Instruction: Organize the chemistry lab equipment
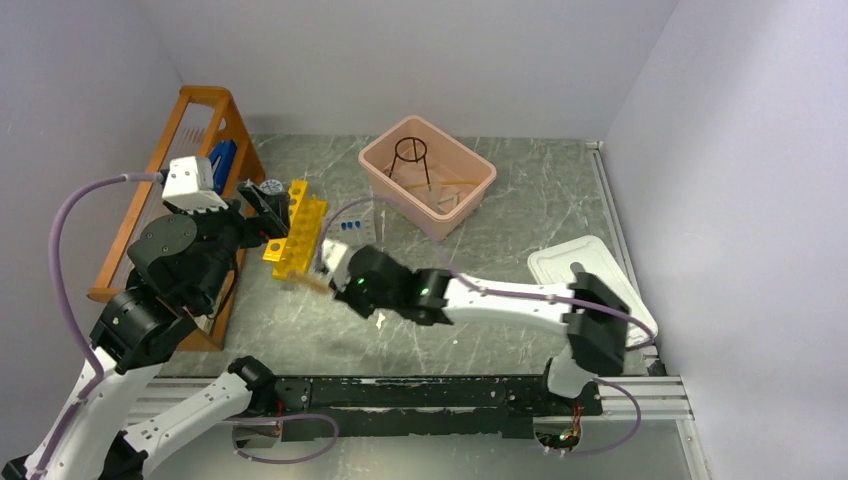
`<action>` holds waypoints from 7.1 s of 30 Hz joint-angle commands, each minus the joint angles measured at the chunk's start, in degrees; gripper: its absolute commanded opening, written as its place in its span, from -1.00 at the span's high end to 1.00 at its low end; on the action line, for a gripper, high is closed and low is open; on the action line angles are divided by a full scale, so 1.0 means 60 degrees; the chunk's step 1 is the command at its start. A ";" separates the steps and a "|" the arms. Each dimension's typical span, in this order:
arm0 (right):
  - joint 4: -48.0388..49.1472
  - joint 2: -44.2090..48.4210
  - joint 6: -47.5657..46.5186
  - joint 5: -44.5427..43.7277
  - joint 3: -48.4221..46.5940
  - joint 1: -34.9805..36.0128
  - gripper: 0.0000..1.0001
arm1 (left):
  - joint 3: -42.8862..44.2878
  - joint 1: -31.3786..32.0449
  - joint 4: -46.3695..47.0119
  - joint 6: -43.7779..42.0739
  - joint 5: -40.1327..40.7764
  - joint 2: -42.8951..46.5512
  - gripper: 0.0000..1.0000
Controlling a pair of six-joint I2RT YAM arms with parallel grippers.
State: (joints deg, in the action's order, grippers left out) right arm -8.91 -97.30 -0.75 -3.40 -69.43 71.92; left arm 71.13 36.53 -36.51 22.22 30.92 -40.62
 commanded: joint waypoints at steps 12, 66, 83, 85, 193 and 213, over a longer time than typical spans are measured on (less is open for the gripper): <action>0.2108 0.3042 0.0298 0.0111 0.0118 -0.4417 1.00 | 0.0038 -0.0010 0.0406 -0.0224 -0.0130 0.0531 -0.90; -0.1479 -0.0116 0.1890 0.1603 -0.3462 -0.7734 0.15 | -0.2101 -0.0010 0.1417 0.0441 -0.2186 -0.0349 -0.90; -0.3495 -0.1694 0.3006 -0.4280 -0.4539 -0.8059 -0.56 | -0.2600 -0.0010 0.1511 0.0701 -0.3249 -0.0777 -0.88; -0.3611 -0.2224 0.2871 -0.4261 -0.5001 -0.8263 -0.56 | -0.2661 -0.0010 0.1515 0.0748 -0.3310 -0.0801 -0.87; -0.2797 0.4335 0.8642 0.1437 0.5920 -1.3309 -0.50 | -0.5147 -0.0010 0.3187 0.0758 -0.5446 -0.0964 -0.82; -0.2872 0.2287 0.5725 -0.1538 0.4329 -1.1255 0.17 | -0.5103 -0.0010 0.3084 0.0677 -0.5293 -0.0964 -0.82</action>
State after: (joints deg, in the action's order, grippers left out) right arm -26.20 -81.56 36.40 -8.19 -42.37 4.10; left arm 40.38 36.53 -18.41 27.18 -2.37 -46.63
